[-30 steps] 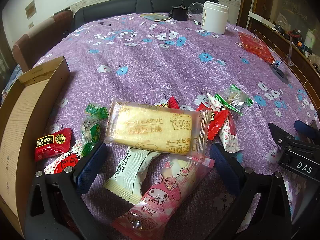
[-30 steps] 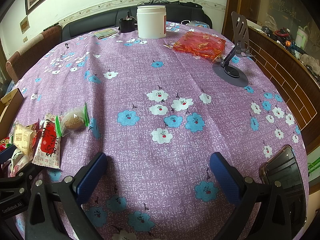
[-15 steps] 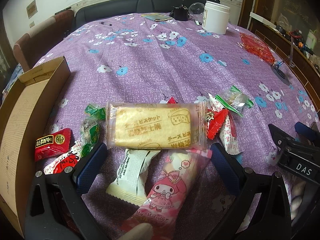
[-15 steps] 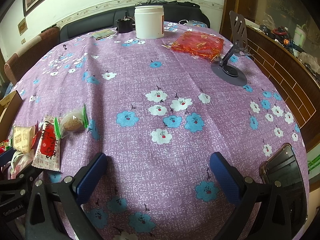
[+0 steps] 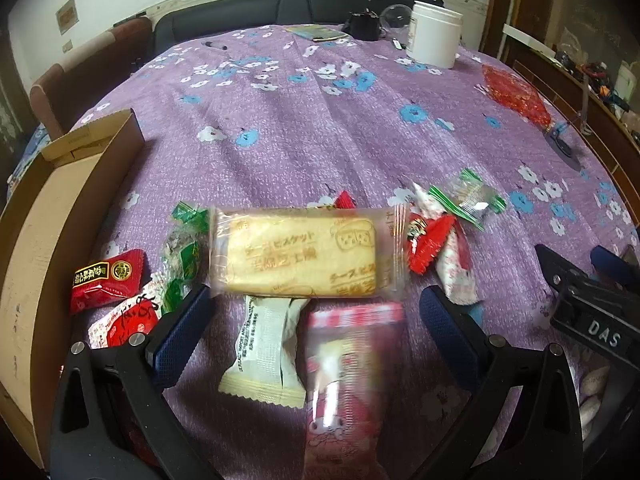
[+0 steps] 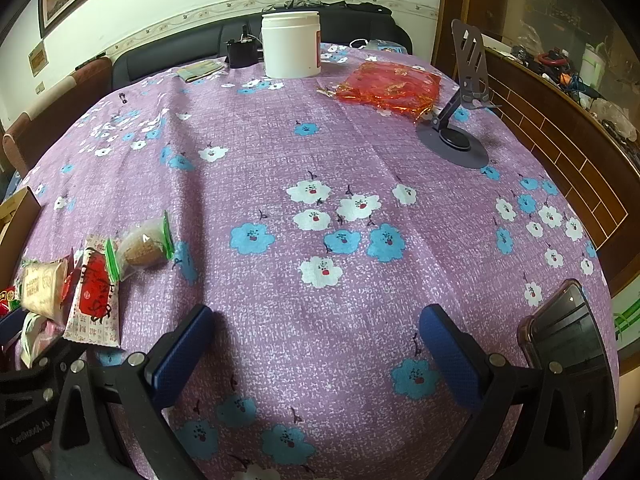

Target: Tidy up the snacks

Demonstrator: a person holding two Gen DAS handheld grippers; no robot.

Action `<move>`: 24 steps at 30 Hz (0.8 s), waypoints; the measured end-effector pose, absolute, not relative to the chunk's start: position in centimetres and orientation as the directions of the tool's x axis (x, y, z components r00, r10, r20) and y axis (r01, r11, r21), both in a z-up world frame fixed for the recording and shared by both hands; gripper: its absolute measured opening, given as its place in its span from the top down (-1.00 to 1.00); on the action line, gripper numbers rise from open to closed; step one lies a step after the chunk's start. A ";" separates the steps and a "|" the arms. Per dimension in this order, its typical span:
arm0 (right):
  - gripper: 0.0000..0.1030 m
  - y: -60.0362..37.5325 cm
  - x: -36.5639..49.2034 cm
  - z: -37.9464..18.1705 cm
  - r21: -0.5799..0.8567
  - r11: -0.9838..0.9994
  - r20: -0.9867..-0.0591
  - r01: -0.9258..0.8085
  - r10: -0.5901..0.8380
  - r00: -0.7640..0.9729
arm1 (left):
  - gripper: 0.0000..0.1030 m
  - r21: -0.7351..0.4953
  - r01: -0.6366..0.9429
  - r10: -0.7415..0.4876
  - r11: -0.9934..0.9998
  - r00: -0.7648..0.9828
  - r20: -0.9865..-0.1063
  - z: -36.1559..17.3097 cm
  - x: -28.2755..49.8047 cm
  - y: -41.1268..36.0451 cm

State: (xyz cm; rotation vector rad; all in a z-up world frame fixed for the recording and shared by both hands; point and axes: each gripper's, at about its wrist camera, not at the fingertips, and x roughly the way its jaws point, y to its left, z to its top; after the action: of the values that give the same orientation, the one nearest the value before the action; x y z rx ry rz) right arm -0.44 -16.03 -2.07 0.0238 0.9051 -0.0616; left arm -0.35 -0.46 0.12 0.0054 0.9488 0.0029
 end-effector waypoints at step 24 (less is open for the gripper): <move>-1.00 -15.7 -1.6 -1.9 -0.006 0.997 -0.829 0.082 -0.050 0.557 | -0.88 -0.305 0.255 -0.367 0.917 0.838 -0.403 13.4 -18.0 10.5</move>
State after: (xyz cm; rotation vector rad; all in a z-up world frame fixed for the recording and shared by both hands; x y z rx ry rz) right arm -1.56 -15.73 -1.89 0.0345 0.9772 -0.0779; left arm -18.01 10.51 13.39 -0.2451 0.4726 -0.3326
